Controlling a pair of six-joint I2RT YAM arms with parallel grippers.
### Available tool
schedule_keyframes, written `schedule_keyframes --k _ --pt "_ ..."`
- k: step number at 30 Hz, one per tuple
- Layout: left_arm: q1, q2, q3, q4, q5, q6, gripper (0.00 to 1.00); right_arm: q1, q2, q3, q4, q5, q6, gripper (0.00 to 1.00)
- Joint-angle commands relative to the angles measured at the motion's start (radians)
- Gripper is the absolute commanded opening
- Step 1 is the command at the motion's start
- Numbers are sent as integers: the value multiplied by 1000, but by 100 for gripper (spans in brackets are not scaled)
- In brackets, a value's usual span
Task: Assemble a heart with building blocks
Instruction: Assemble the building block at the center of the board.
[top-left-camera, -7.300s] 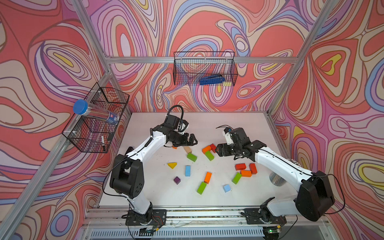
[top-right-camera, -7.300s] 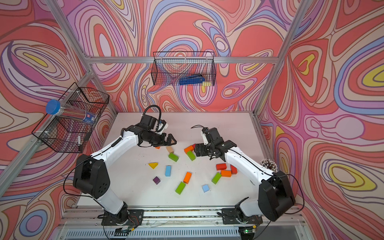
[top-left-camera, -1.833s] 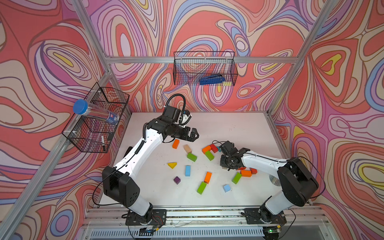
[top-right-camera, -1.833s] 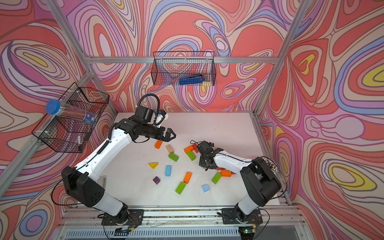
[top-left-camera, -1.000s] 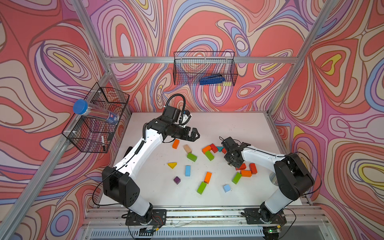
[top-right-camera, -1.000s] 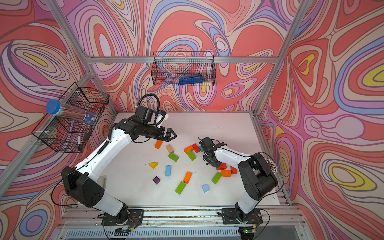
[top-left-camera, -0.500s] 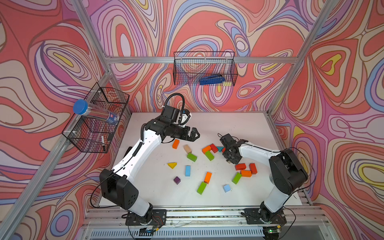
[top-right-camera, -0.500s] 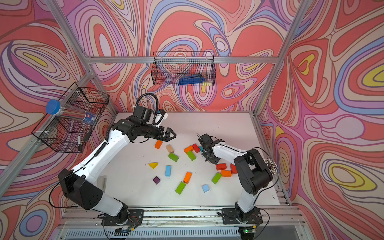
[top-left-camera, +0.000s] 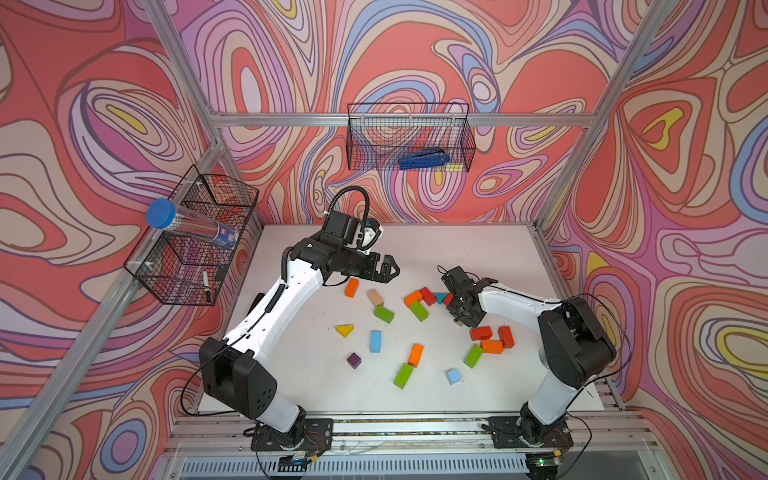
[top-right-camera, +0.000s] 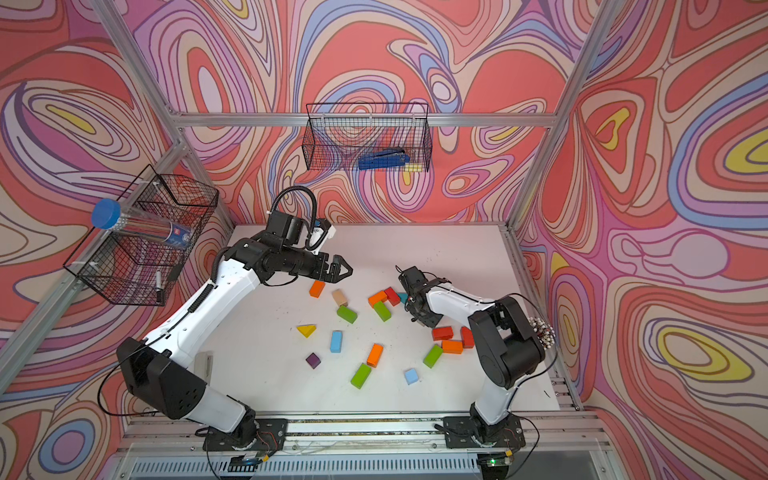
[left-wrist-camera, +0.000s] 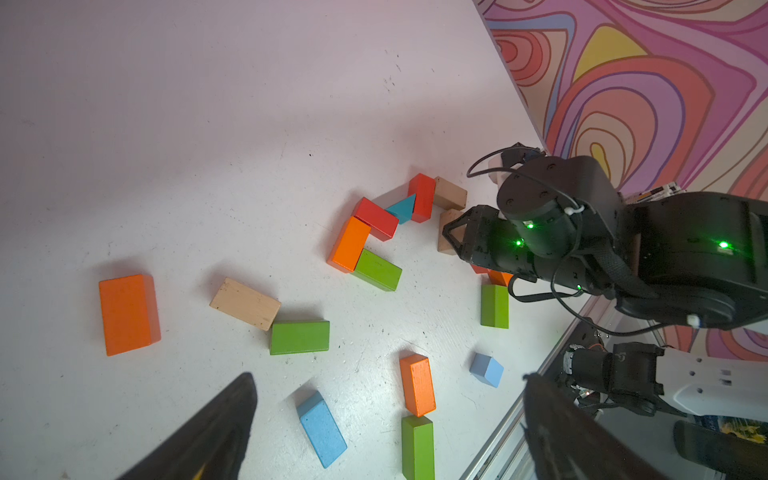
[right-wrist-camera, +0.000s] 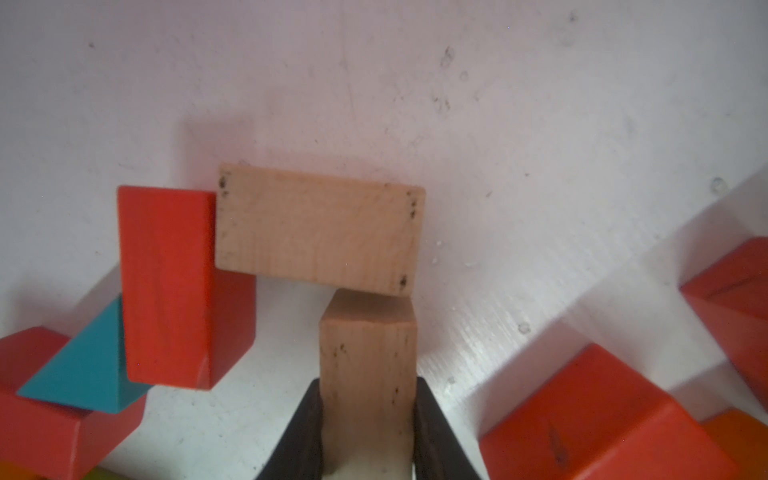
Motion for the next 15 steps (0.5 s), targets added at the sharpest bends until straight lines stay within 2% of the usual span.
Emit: schedule_keyframes --k 1,11,15 --pt "-1 -24 -8 0 6 0 100 -9 23 7 4 14 -9 19" --pt "0 -20 -9 0 9 0 100 -13 27 0 16 14 -10 24" --pt "0 -22 -10 -1 2 3 100 -14 25 -3 20 16 -10 33"
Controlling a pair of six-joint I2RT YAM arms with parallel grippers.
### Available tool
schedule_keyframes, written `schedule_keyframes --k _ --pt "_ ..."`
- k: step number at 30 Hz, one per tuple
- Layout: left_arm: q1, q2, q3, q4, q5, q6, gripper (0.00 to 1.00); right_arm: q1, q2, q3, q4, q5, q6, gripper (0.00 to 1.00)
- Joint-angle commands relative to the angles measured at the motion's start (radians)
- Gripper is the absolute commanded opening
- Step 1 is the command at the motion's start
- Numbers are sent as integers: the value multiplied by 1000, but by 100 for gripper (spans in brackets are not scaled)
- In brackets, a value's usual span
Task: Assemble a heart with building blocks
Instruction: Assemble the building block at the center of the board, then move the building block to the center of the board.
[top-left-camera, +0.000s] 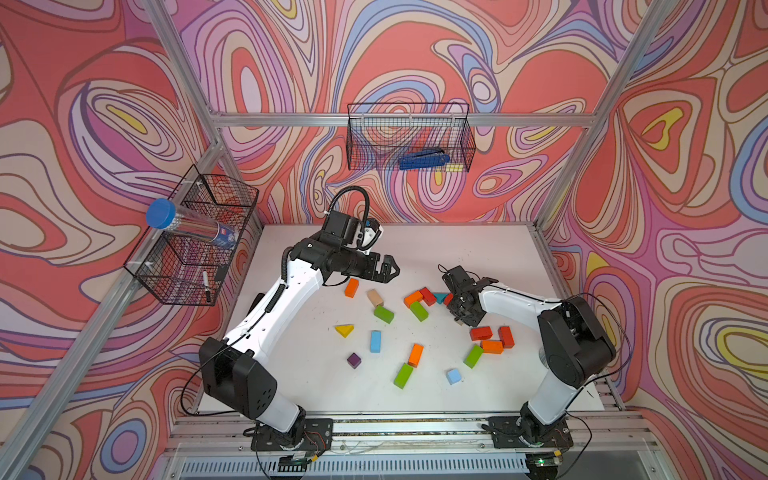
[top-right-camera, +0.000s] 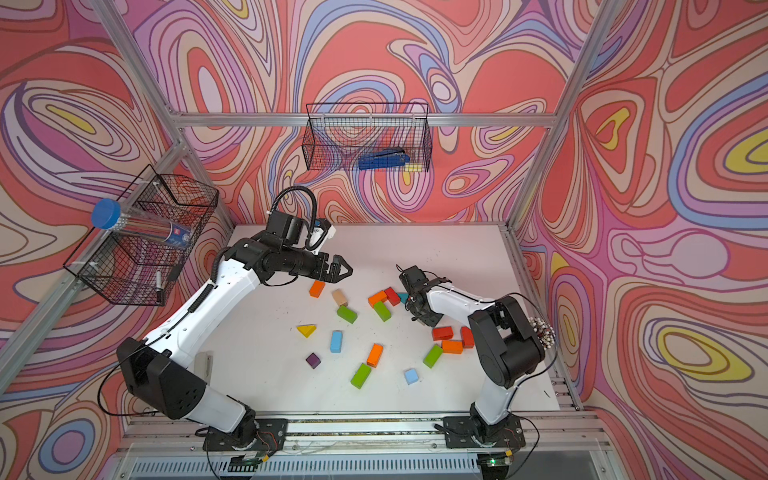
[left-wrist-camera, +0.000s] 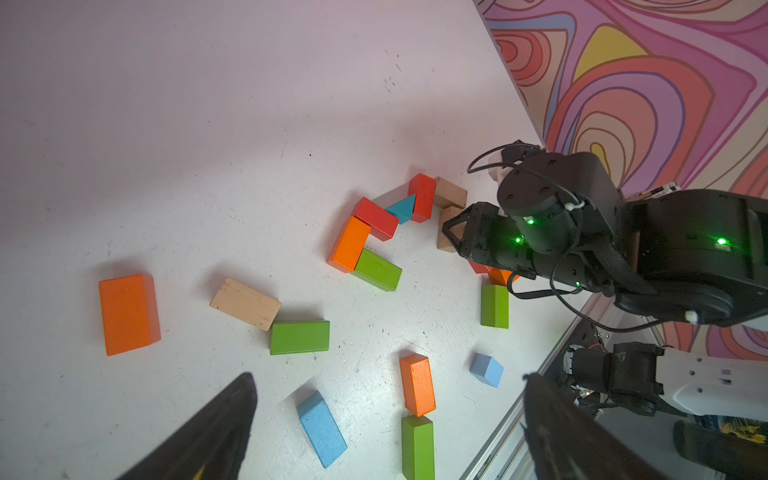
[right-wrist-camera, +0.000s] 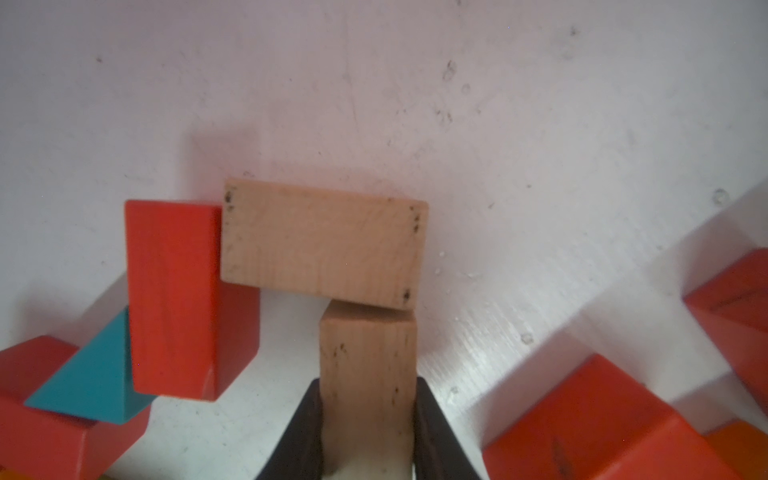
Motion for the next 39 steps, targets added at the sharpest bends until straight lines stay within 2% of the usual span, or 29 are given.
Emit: schedule_keyframes --k 1,8,12,15,17,19,22,31,39 --pt "-1 -22 -10 -1 3 2 100 -7 20 -3 9 12 -6 36" --pt "0 -17 -11 0 10 1 100 -7 0 -4 13 6 -17 52" --pt "0 -17 -10 0 11 1 100 -5 -59 -41 15 -7 -32 56" --pt "0 -18 -11 0 12 1 100 -2 -133 -92 31 -51 -95 60" --pt "0 -17 -11 2 19 1 100 4 -176 -116 42 -88 -171 66" --pt "0 -17 -11 3 25 1 100 27 -209 -118 -5 -72 -222 67" --pt "-1 -15 -13 3 33 9 100 74 -267 -118 -107 -16 -224 67" --pt "-1 -27 -31 29 36 19 100 142 -375 -163 -317 14 -84 68" --pt "0 -27 -38 39 36 17 100 154 -449 -308 -237 -86 -70 68"
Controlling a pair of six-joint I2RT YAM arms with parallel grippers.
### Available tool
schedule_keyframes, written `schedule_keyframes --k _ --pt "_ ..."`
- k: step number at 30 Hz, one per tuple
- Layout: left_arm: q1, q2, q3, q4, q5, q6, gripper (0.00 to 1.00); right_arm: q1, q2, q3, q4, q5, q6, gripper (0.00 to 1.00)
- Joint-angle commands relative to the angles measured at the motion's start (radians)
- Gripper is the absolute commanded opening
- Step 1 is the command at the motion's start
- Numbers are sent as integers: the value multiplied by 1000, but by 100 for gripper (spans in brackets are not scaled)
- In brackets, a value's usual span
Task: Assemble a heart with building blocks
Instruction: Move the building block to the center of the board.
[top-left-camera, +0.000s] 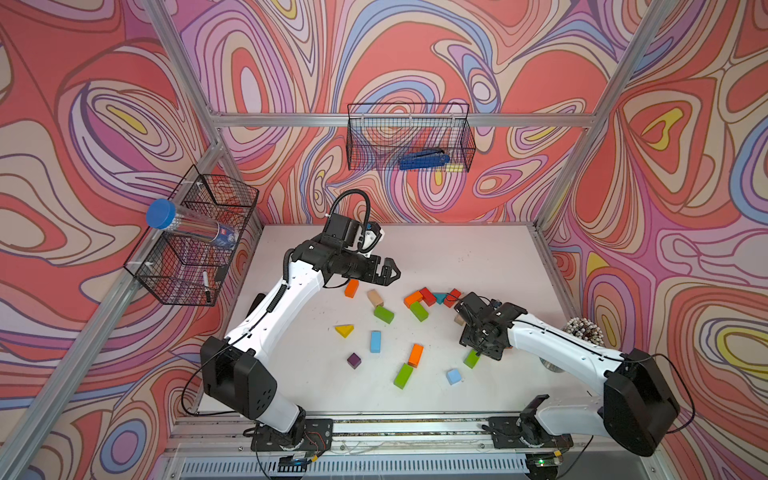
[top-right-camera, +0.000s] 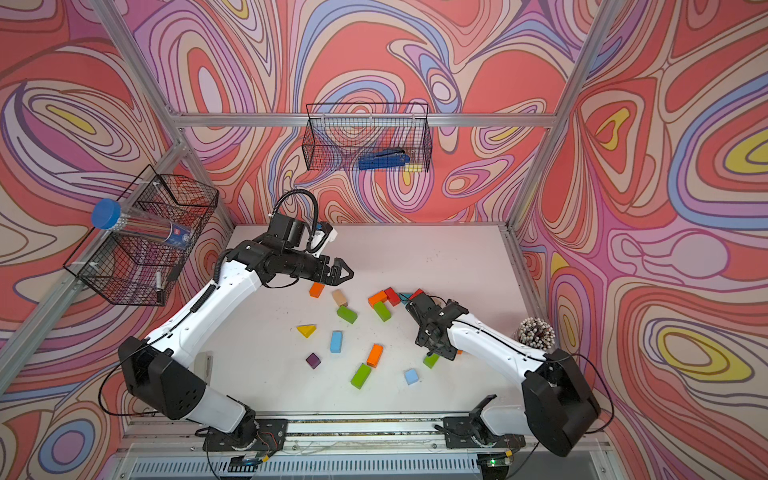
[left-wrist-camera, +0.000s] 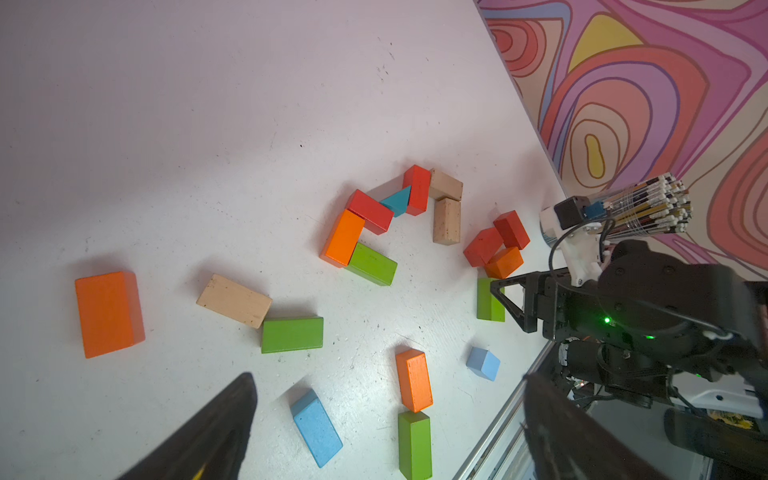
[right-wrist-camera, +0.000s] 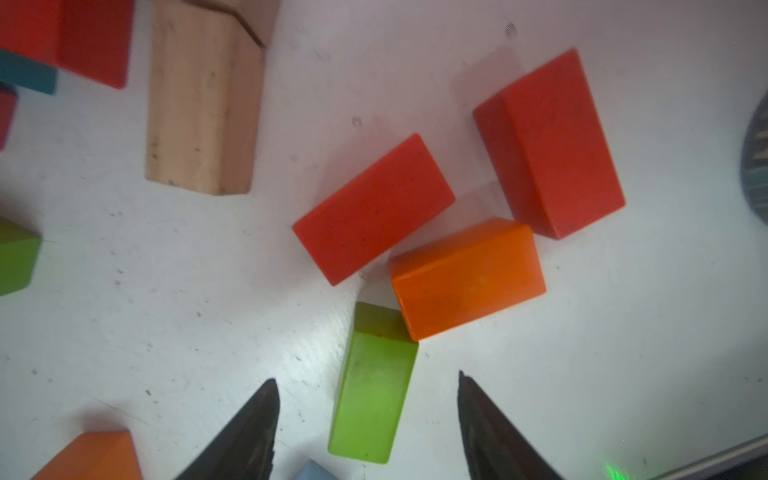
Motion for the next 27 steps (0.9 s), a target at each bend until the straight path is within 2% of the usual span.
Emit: schedule_keyframes --k 1,7,17,22,27 --pt "-1 -25 -7 21 12 12 100 9 -20 -44 44 -48 2 67" --pt "0 -26 -10 21 4 15 100 15 24 -90 143 -113 -67 61" --pt "0 -16 -5 13 3 15 100 127 140 -24 281 -121 -257 31" --pt "-1 -10 -4 11 -4 15 100 138 199 35 339 -139 -438 25" --pt "-1 -10 -4 8 -12 20 100 138 326 171 283 -148 -630 25"
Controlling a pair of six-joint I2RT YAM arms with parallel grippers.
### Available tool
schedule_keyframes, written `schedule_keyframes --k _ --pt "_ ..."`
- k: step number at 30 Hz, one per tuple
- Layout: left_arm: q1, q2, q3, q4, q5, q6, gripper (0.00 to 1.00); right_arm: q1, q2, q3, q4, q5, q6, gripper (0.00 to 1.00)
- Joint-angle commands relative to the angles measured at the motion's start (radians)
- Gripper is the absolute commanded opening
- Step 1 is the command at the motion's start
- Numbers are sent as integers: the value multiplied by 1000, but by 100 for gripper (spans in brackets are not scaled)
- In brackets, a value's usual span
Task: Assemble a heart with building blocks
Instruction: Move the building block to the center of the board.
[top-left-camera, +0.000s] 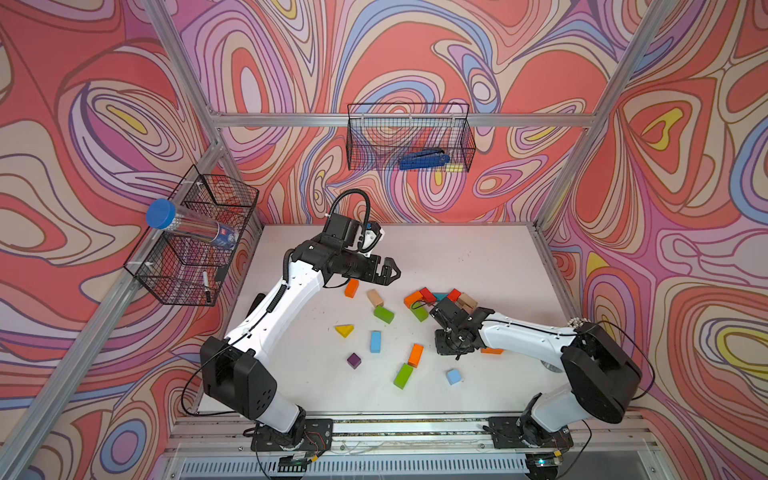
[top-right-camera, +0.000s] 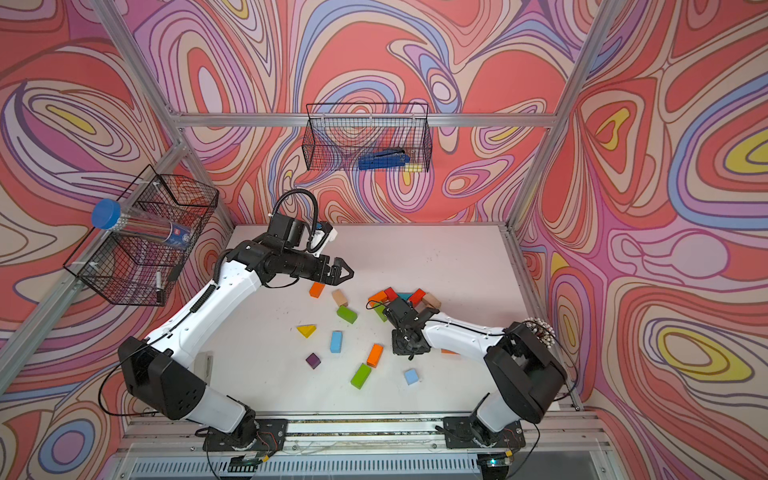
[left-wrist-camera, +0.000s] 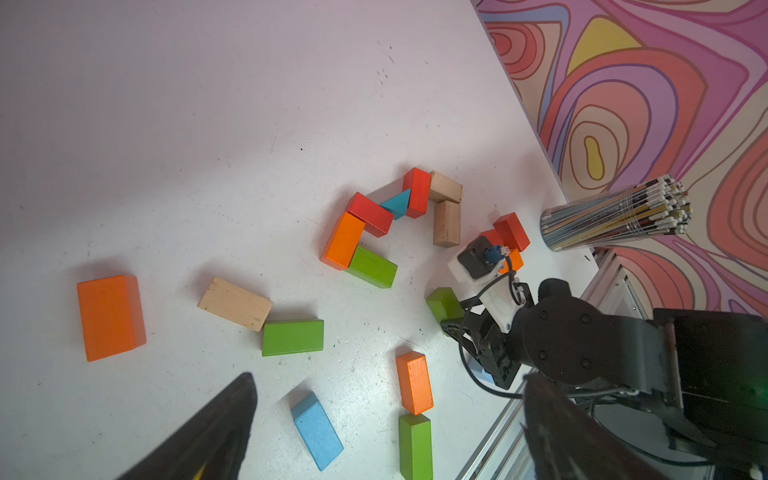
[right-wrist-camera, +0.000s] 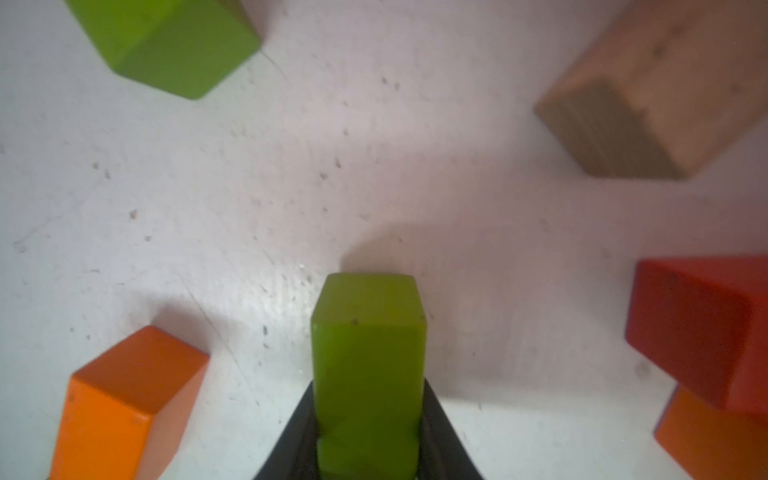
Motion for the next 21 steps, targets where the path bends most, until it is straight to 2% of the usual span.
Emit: schedule_keyframes --k 1,7,11,17,21 --pt "0 -8 -3 0 -10 20 100 5 78 82 -5 -1 -185 24" --pt "-1 -13 -7 6 -25 24 100 6 142 137 -6 5 -287 25" --pt "-1 -5 -4 2 -12 22 100 6 160 158 -28 11 -311 33" --pt "-1 -14 -6 4 -21 25 100 6 128 130 -40 29 -229 51" --pt "-1 -13 -5 4 -19 24 100 6 70 79 -20 33 -124 54"
